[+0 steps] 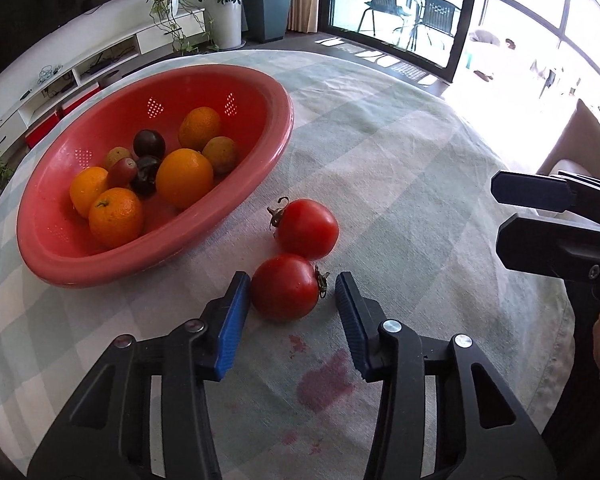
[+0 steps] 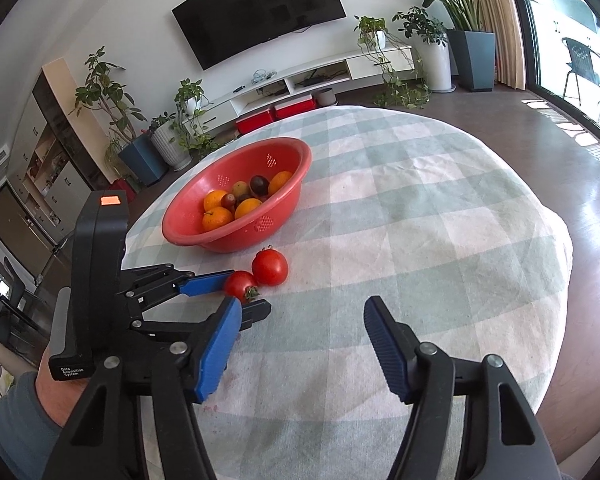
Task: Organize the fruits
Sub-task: 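Withdraw both tools from the bowl toward the two red tomatoes, then close the left tool on a red tomato while the right tool grasps the other red tomato, then carry both red tomatoes into the red bowl and open both tools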
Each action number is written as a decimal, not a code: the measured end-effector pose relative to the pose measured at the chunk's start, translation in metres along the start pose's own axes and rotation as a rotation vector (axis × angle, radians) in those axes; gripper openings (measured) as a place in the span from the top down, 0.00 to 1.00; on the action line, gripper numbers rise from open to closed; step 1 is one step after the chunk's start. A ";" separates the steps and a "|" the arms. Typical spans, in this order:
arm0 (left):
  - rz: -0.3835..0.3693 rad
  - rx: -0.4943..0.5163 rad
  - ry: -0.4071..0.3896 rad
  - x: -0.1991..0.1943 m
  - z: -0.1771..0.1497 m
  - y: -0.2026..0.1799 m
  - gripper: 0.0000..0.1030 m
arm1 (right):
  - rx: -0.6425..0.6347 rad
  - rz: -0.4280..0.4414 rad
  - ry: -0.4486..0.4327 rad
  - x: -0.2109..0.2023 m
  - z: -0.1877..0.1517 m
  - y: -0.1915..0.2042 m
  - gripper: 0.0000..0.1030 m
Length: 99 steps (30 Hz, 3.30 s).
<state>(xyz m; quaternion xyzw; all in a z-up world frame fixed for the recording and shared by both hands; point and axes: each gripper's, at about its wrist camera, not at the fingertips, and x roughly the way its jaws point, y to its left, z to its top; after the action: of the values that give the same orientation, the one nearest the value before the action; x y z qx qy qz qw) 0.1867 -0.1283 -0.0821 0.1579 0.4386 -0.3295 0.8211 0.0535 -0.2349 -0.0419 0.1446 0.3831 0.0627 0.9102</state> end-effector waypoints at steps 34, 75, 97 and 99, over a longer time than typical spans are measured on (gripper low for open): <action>0.001 -0.204 -0.092 -0.054 -0.057 0.038 0.68 | -0.372 -0.087 0.190 0.095 0.033 0.054 0.44; 0.029 -0.163 -0.065 -0.042 -0.062 0.020 0.68 | -0.388 -0.053 0.216 0.107 0.024 0.052 0.66; 0.078 -0.314 -0.208 -0.105 -0.068 0.060 0.69 | -0.217 -0.027 0.085 0.026 0.023 0.025 0.67; 0.092 -0.314 -0.223 -0.114 -0.061 0.066 0.69 | -0.195 -0.043 0.055 0.017 0.033 0.018 0.67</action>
<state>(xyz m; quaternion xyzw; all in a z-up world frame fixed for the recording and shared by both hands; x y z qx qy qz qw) 0.1485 -0.0002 -0.0246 0.0102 0.3832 -0.2344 0.8934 0.0890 -0.2210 -0.0257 0.0453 0.4032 0.0843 0.9101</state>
